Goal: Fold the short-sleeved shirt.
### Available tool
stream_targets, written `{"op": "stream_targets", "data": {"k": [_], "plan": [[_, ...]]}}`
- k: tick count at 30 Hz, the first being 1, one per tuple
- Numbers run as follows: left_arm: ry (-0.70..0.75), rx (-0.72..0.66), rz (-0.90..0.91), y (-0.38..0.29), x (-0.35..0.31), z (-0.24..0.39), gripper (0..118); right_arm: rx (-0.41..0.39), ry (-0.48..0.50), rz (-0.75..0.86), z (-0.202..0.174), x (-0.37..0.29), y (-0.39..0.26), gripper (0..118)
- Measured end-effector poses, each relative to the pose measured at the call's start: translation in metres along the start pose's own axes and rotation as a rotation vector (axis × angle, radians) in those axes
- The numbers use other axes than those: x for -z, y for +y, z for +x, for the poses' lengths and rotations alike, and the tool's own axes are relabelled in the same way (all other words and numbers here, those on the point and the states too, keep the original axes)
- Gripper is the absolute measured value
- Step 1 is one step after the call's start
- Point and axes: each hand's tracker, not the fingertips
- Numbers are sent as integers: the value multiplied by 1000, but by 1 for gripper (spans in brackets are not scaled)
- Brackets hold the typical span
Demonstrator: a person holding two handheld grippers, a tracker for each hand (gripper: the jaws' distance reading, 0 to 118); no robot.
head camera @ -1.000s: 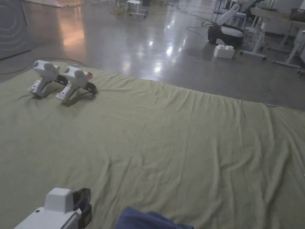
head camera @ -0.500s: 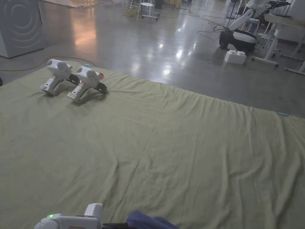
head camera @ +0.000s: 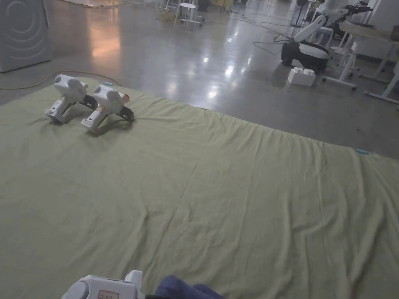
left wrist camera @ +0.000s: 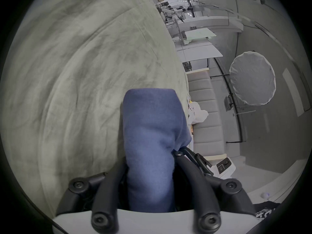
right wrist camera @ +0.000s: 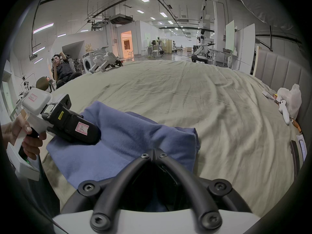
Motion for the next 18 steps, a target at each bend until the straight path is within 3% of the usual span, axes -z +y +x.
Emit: {"op": "stream_targets", "data": {"k": [7,11,12,14,18], "plan": [[-26,46,24,2,-28,35,19,-29,-43,65,-1,-16,25,0],[32,96,57,31,-96,38,19,-27,-79,161,21,-30,61,0],[59,117,75,54,-111,6,19,-25,-87,184,27,-34,69,0],[105,140,105,73,-148,3,19,-23,-118,234,42,-41,88,0],[195,118,168,103,-213,10,19,-45,-189,326,69,-60,119,0]]}}
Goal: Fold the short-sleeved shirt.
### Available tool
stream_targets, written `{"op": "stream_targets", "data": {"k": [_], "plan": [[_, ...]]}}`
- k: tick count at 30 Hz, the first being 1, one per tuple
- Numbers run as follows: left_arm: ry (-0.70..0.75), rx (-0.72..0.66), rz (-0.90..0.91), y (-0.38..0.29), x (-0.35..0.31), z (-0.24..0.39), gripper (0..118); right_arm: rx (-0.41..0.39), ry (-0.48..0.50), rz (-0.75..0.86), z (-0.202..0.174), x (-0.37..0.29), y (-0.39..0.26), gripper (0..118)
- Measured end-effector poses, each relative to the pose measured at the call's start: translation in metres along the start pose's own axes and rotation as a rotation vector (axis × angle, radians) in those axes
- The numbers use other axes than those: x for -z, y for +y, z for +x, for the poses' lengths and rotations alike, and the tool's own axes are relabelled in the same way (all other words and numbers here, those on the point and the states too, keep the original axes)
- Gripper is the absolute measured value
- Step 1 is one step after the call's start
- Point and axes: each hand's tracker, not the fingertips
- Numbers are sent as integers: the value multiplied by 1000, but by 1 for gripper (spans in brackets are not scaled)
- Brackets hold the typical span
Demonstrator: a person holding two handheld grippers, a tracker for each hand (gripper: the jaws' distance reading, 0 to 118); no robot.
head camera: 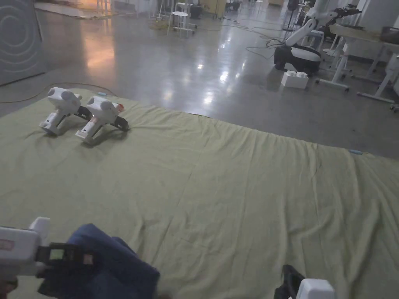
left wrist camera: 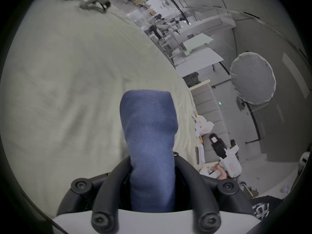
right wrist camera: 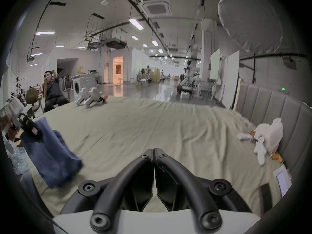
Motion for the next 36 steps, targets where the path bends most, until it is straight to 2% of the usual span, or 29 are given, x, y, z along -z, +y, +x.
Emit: {"op": "stream_targets", "data": {"k": [5,7,10,13,15,19,20,24,25,27,31,34,36], "plan": [[110,22,36,44,-58,-31,19,17,-56,43,31,-5,19,0],[168,44,34,46,-64,-7,19,18,-74,46,40,-8,22,0],[276,48,20,63,-78,-18,19,34,-102,41,51,-12,20,0],[449,51,2,74,-82,-30,19,73,-117,23,57,-20,17,0],[549,33,-20,62,-76,-15,19,72,-116,17,58,-24,13,0],[626,-14,-21,50,-72,-13,20,70,-119,3,58,-26,7,0],[642,-16,-15,48,-71,-12,23,73,-118,-2,58,-25,7,0],[787,57,51,43,-77,2,76,74,-117,-10,58,-22,5,0],[810,62,69,41,-80,7,80,76,-115,-11,58,-22,4,0],[876,92,87,43,-89,16,81,75,-113,-10,58,-21,5,0],[1031,254,153,41,-91,44,81,75,-107,-4,57,-18,8,0],[1024,359,218,34,-79,62,80,81,-102,-4,57,-15,9,0],[960,442,258,21,-62,79,79,88,-101,-6,57,-13,9,0]]}}
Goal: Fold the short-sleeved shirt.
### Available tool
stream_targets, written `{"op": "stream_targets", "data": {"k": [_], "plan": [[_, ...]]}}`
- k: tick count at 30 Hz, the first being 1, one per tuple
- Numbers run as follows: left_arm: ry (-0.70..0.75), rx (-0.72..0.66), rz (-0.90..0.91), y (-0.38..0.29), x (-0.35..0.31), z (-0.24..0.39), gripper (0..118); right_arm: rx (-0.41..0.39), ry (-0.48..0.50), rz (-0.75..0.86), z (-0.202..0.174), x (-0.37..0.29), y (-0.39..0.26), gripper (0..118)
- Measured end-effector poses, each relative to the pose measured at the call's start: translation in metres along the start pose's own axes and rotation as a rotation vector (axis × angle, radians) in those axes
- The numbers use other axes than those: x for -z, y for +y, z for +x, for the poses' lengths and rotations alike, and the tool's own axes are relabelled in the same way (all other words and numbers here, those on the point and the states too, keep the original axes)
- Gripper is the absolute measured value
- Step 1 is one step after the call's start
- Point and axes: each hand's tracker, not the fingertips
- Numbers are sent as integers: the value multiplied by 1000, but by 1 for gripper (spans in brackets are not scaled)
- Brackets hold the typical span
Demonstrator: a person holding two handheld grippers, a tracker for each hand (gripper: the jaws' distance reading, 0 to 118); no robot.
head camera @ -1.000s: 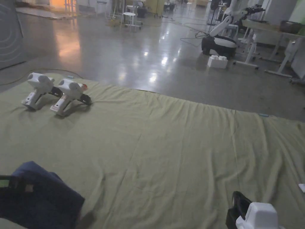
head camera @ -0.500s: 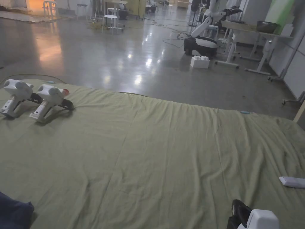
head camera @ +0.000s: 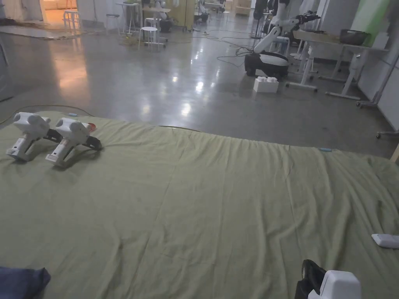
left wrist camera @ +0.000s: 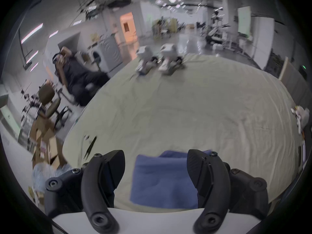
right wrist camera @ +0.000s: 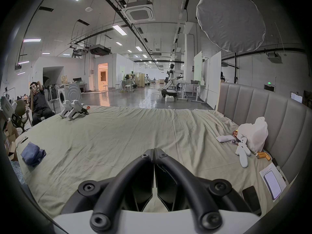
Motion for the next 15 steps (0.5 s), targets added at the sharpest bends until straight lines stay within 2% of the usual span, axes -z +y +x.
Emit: {"op": "stream_targets", "data": {"k": [5,9,11,15], "plan": [[-132,140,179,-18,-8,89,77,6,-4,-1,-2,7,2,0],[-225,135,321,-28,-18,163,73,10,-15,9,-5,12,8,0],[-232,117,376,-31,-22,197,67,9,-22,23,-7,13,13,0],[-248,76,490,-32,-23,250,40,11,-34,58,-11,16,22,0]]}}
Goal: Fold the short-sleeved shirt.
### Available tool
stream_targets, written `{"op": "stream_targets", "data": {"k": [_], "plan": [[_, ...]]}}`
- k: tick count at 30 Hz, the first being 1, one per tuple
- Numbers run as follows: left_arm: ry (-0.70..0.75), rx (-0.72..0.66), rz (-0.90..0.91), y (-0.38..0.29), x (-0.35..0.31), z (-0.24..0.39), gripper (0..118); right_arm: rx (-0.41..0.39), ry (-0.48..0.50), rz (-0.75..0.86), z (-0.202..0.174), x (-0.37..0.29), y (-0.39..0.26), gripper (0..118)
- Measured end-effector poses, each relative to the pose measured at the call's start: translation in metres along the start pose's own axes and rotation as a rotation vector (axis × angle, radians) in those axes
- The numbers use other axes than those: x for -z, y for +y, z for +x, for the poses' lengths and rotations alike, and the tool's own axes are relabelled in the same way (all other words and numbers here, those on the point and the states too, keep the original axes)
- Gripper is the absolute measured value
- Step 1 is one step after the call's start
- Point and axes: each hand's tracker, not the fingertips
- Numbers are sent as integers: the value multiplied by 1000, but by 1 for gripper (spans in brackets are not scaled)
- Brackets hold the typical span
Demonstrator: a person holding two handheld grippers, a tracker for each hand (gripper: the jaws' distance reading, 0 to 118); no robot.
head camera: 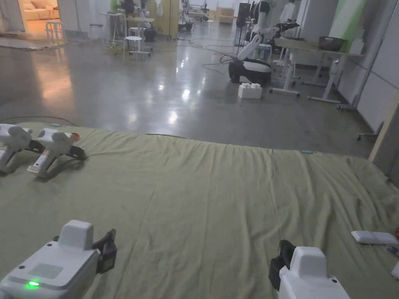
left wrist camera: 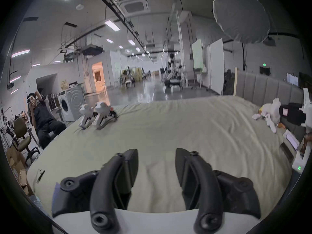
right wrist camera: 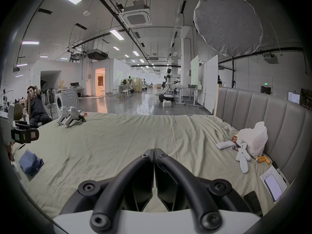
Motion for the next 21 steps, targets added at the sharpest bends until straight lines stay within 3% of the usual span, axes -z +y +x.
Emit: {"op": "stream_targets", "data": {"k": [4,6,13,21], "plan": [[18,13,77,7,1,40,9,-10,-9,38,-3,1,9,0],[47,11,96,8,3,48,2,-12,-15,53,-4,1,11,0],[82,-95,196,12,-5,59,0,-2,-36,80,-5,-1,15,0],[105,-101,251,21,-13,61,0,-15,-50,96,-10,-7,13,0]]}}
